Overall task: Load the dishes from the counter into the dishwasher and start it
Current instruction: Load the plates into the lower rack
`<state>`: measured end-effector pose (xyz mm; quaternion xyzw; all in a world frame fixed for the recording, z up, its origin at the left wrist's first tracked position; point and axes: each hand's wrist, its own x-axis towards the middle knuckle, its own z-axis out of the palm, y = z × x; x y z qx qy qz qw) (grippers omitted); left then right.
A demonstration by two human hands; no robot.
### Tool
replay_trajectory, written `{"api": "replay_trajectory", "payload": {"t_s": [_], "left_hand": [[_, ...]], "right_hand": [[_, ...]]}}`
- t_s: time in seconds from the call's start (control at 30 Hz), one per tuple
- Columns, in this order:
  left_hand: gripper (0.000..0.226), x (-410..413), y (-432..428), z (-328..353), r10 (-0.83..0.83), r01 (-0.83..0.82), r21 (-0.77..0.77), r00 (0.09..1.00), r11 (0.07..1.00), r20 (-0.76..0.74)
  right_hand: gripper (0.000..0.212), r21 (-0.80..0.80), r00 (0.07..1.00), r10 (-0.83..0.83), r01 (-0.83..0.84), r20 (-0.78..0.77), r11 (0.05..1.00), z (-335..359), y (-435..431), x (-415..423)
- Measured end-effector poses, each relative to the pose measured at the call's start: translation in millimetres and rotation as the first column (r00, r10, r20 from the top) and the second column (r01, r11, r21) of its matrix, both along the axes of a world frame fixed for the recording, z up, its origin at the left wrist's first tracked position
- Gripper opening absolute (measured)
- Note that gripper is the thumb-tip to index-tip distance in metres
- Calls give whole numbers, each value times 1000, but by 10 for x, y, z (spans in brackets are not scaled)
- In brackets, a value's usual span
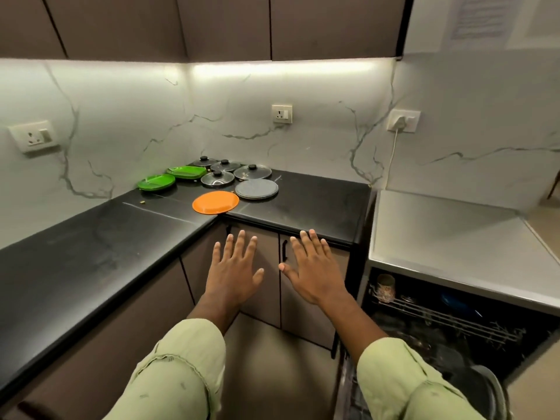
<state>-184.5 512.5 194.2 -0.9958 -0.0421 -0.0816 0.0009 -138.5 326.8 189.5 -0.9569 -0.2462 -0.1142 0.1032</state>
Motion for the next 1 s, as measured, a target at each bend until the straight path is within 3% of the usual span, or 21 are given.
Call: {"api": "replay_trajectory", "payload": {"t_s": [0.4, 1.0], "left_hand": [[74, 519, 1316, -253, 43, -49, -52, 993, 997, -110], [81, 2477, 1696, -466, 12, -22, -34, 967, 999, -253]], "right_hand": [[73, -54, 996, 33, -37, -84, 998, -213, 1266, 657], [73, -21, 984, 64, -69, -167, 997, -530, 1706, 2739]]}}
